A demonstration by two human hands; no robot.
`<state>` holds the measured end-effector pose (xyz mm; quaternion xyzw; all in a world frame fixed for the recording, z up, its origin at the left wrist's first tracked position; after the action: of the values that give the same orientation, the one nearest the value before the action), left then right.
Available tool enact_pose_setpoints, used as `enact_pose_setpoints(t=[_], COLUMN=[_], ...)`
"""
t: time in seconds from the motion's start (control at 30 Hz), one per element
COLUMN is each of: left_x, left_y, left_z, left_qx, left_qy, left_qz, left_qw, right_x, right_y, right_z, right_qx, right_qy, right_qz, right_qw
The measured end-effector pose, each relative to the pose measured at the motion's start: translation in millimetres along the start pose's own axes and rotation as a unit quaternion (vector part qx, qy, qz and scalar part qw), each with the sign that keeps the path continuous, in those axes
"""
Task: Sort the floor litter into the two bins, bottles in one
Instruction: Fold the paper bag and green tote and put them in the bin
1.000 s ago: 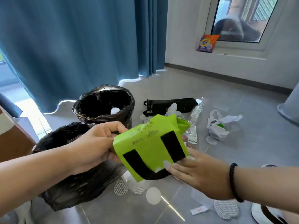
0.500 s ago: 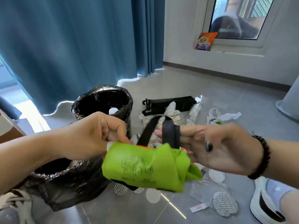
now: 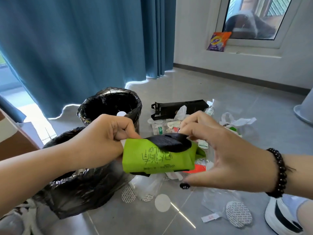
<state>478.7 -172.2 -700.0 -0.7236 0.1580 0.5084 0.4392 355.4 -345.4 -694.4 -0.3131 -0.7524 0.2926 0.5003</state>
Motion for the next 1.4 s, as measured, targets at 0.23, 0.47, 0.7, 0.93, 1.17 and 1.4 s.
enact_pose_setpoints(t=[0.23,0.47,0.7,0.93,1.17,1.4], left_x=[24,51,104,186,199,173], left_y=[3,-18,-119,-169,-134,-129], left_z=[9,25,64,85,99,91], left_qx=[0.000,0.076,-0.218,-0.257,-0.196,-0.158], left_qy=[-0.119,-0.199,-0.246,-0.447,-0.466,-0.382], left_qz=[0.174,0.249,0.047,-0.259,-0.225,-0.325], left_qw=[0.978,0.945,0.943,0.817,0.833,0.851], right_x=[0,6,-15,2,32,36], right_y=[4,15,24,50,144,252], right_z=[4,-19,-44,-101,-179,-208], right_qx=[-0.020,-0.049,-0.075,-0.039,0.049,0.201], right_qy=[-0.107,-0.105,0.025,0.039,-0.072,-0.061], right_qz=[0.054,0.013,-0.027,0.009,0.103,0.244], right_qw=[0.993,0.993,0.997,0.998,0.991,0.947])
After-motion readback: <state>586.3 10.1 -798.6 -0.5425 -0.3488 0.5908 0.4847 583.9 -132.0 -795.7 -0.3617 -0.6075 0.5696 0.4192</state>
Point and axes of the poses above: each hand's wrist, its own z-axis away from the middle knuckle, its own y-axis out of the palm, x = y × z, the point moved 4 cm from there along -z, towards the middle knuckle, and after that the axes turned 1 degree about z, right-handed, at the moved point
